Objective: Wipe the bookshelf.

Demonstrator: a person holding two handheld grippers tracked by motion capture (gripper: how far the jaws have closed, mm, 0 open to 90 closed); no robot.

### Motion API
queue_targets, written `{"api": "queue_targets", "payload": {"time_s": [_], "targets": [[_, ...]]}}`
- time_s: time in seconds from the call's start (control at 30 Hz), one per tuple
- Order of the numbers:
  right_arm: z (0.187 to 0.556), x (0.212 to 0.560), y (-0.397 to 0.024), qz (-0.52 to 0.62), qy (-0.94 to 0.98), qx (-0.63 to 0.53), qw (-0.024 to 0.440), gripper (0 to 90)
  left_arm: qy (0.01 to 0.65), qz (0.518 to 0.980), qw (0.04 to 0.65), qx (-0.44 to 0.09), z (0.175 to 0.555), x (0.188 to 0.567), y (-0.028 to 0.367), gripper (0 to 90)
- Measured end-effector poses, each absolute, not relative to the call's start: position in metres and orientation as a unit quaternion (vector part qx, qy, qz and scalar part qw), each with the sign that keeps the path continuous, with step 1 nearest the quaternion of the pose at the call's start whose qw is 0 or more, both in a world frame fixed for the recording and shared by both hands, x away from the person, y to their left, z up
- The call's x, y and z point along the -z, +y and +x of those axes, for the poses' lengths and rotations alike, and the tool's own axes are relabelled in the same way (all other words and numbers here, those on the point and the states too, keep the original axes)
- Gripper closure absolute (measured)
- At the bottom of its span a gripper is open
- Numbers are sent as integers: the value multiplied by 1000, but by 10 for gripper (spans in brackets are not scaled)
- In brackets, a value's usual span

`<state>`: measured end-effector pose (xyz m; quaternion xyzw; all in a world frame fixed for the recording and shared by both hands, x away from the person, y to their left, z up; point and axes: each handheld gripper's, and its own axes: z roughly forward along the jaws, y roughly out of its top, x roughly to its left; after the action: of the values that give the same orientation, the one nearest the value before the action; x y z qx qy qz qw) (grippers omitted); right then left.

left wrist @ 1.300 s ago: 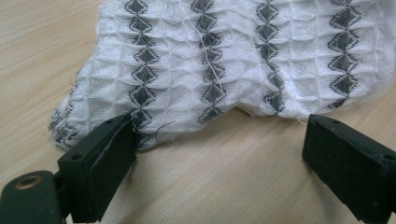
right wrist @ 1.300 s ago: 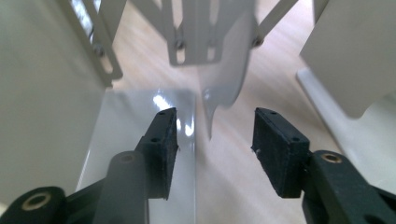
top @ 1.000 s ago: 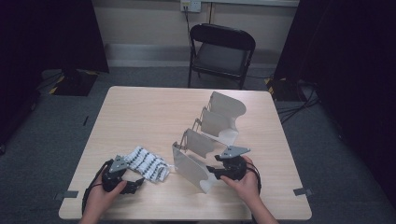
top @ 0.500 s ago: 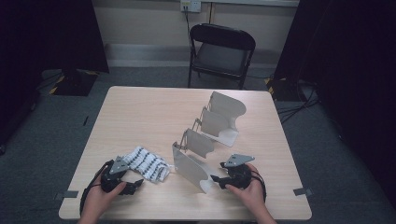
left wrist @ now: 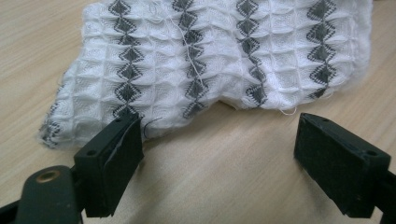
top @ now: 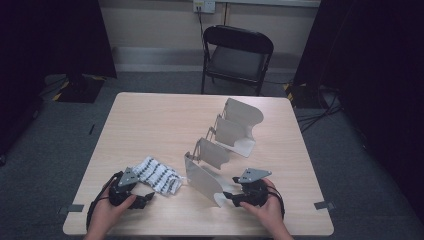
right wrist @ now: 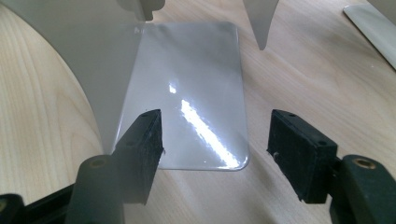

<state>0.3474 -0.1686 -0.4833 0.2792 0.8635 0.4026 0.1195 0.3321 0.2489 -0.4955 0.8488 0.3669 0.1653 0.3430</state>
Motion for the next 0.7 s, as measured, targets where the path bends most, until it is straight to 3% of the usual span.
{"api": "queue_targets", "payload": {"time_s": [0.4, 0.7], "targets": [[349, 472, -172, 286, 858, -408, 122, 364, 375, 843, 351, -160, 332, 497, 248, 151], [365, 438, -166, 286, 853, -415, 134, 387, 376, 842, 354, -157, 333, 498, 249, 150]]}}
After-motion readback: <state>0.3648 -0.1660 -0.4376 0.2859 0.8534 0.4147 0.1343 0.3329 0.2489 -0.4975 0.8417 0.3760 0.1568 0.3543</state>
